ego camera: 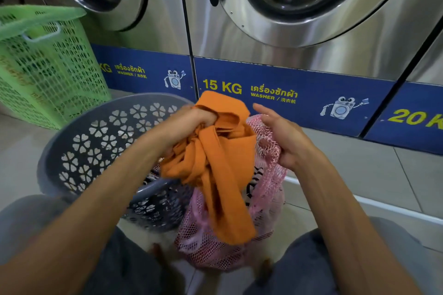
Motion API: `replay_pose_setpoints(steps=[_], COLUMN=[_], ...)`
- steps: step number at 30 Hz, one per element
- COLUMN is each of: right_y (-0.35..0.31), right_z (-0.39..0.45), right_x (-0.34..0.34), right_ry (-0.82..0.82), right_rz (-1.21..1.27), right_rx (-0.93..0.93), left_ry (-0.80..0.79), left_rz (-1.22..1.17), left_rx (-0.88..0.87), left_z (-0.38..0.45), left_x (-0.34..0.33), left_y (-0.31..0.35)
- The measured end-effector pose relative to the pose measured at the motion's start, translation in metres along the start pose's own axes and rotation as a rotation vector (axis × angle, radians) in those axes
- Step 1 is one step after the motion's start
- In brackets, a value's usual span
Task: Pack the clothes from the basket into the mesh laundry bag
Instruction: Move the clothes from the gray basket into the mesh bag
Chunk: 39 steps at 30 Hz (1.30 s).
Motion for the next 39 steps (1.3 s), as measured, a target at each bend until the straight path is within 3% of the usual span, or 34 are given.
replay_pose_setpoints(steps=[2,5,11,13,16,18,20,22,24,25,29,32,34,39], right_y=[-0.001,0.0,0.007,0.004,-0.006,-0.012,-0.015,-0.016,-0.014,-0.013,-0.009,-0.009,-0.009,0.003], right_z=[0.001,0.006,0.013,0.012,0.015,0.017,0.02,0.022,0.024,0.024,0.021,0.023,0.023,0.023], right_x=[0.0,0.007,0.008,0.011,0.015,0.017,0.016,0.014,0.011,0.008,-0.003,-0.007,-0.01,-0.035], right_ry=[0.002,0.054,0.074,0.085,0.069,0.045,0.032,0.039,0.057,0.056,0.012,0.024,0.032,-0.012], right_rz=[0.01,-0.005,-0.045,-0.002,0.037,0.062,0.046,0.018,0.006,0.003,-0.036,-0.107,-0.161,-0.228], right_rx=[-0.007,-0.001,0.004,0.0,0.037,0.056,0.066,0.063,0.047,0.034,-0.015,0.009,0.026,0.012], left_ry=[-0.104,-0.119,-0.024,0.004,0.295,0.533,0.609,0.518,0.359,0.353,0.059,-0.212,-0.211,-0.269], left_rz=[-0.267,-0.475,-0.521,-0.528,-0.518,-0.265,0.093,0.38,0.469,0.582,0.813,0.912,0.927,0.962], left_rx=[0.149,0.253,0.423,0.379,0.232,0.108,-0.032,-0.084,-0.041,-0.014,0.226,0.501,0.487,0.206], left_z=[0.011,0.041,0.08,0.093,0.132,0.147,0.144,0.121,0.103,0.104,0.106,0.077,0.073,0.058], left_x=[-0.031,-0.07,-0.118,-0.116,-0.081,-0.042,-0.025,-0.032,-0.042,-0.041,-0.046,-0.056,-0.048,-0.049], left_y=[-0.031,-0.086,-0.176,-0.167,-0.156,-0.16,-0.153,-0.153,-0.183,-0.204,-0.253,-0.241,-0.22,-0.116])
Point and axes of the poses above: each hand's wrist, its own z-axis towards the middle knuckle, its own x-axis out of the back of the hand, y = z × x, the point moved 9 cm from there along z, towards the middle knuckle, and after that the axes turned 5 degrees about -z, right-handed, at the moved point
